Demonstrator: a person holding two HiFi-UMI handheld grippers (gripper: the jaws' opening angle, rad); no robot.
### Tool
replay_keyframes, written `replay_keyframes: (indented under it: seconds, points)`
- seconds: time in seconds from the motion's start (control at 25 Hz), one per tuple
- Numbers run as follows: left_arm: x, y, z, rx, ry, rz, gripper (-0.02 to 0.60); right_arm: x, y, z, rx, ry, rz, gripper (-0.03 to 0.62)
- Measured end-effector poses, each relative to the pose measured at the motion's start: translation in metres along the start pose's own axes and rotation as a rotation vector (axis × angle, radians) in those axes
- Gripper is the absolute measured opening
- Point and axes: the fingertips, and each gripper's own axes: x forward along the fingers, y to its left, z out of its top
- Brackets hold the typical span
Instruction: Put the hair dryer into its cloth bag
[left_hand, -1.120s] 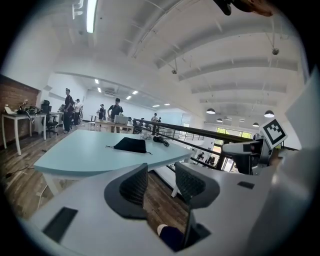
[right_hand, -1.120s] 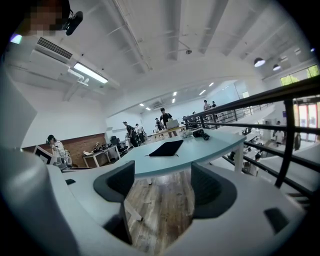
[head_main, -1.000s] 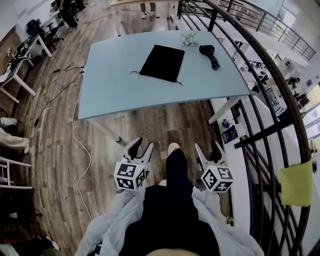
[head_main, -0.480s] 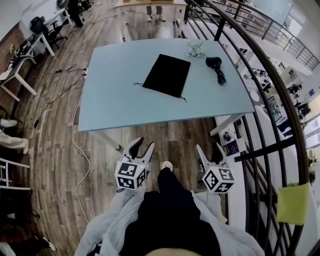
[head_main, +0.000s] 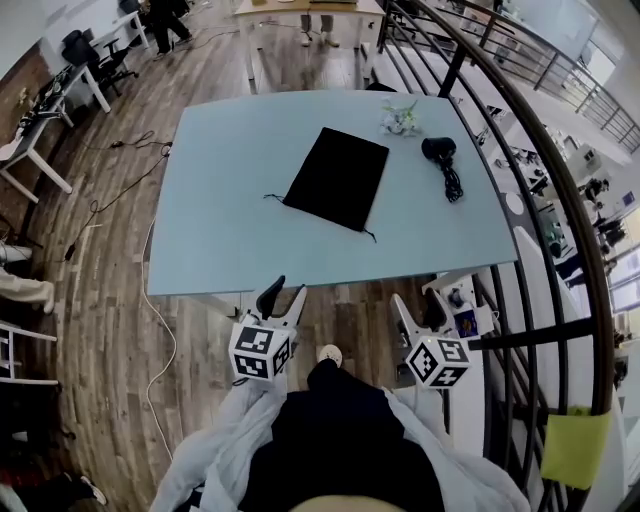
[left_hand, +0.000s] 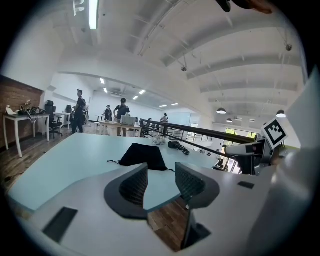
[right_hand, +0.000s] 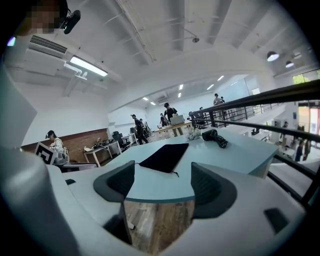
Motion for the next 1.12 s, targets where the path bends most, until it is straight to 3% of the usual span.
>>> replay_keyframes:
  seconds: [0.52, 0.76, 1.12]
  points:
    - [0.088, 0.003, 0.025, -0.007, -0.020, -0.016, 0.187, 0.062, -0.056, 0.039, -0.005, -0.006, -0.020, 0.353]
    - [0.098, 0.000, 0.014, -0.018, -0.001, -0.016, 0.187, 0.067, -0.063, 0.034, -0.002, -0.003, -0.011, 0.354]
    - [0.114, -0.018, 0.005, 0.016, 0.061, -0.075, 0.187, 0.059, -0.080, 0.019, 0.054, 0.011, -0.053, 0.353]
